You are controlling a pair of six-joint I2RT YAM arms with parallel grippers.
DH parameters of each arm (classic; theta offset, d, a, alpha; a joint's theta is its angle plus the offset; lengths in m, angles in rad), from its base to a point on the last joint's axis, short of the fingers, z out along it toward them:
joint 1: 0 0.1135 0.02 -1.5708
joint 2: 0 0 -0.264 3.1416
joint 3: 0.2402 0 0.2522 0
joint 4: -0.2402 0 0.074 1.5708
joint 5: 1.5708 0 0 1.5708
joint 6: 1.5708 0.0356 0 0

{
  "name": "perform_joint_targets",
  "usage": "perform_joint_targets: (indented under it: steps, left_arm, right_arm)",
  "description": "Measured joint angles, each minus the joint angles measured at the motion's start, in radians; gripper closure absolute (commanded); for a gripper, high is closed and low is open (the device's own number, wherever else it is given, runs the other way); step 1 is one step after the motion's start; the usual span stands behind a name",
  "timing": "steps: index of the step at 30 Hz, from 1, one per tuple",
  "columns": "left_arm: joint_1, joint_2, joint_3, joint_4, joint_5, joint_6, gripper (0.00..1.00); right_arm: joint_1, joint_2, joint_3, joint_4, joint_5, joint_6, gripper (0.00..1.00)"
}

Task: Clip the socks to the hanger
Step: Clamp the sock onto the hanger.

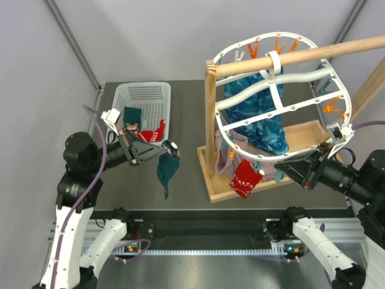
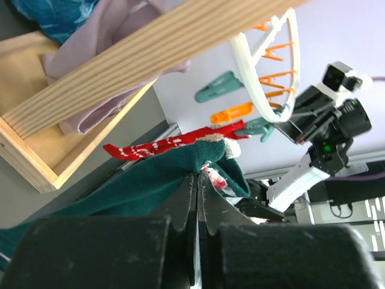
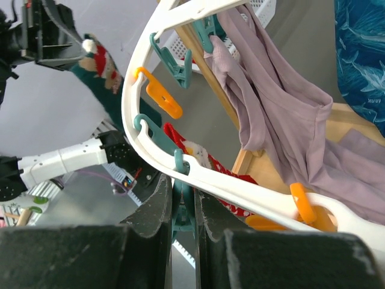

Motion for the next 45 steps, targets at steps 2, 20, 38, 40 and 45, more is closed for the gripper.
perform_joint_targets:
  steps: [2,20,38,40,45]
  left_arm:
    - [-0.024,0.05,0.002,0.001,-0.013,0.002,1.0]
    - [-0.973,0.215,-0.193,0.425,-0.638,-0.114,1.0]
    - [-1.394,0.643,0.08,0.61,-1.183,-0.078,1.0]
    - [-1.395,0.651,0.08,0.61,-1.221,-0.08,1.0]
    - [-1.395,0.653,0.08,0.608,-1.278,-0.084,1.0]
  right_arm:
    - [0.0,0.0,-0.002,0.005,0.002,0.005,1.0]
    - [0.0,-0.013,-0.075,0.06,0.013,0.042,1.0]
    - [0.0,-0.046,-0.094,0.103,-0.009,0.085,1.0]
    - [0.0,-0.048,-0.094,0.103,-0.012,0.085,1.0]
    - [0.0,-0.048,-0.094,0.103,-0.013,0.085,1.0]
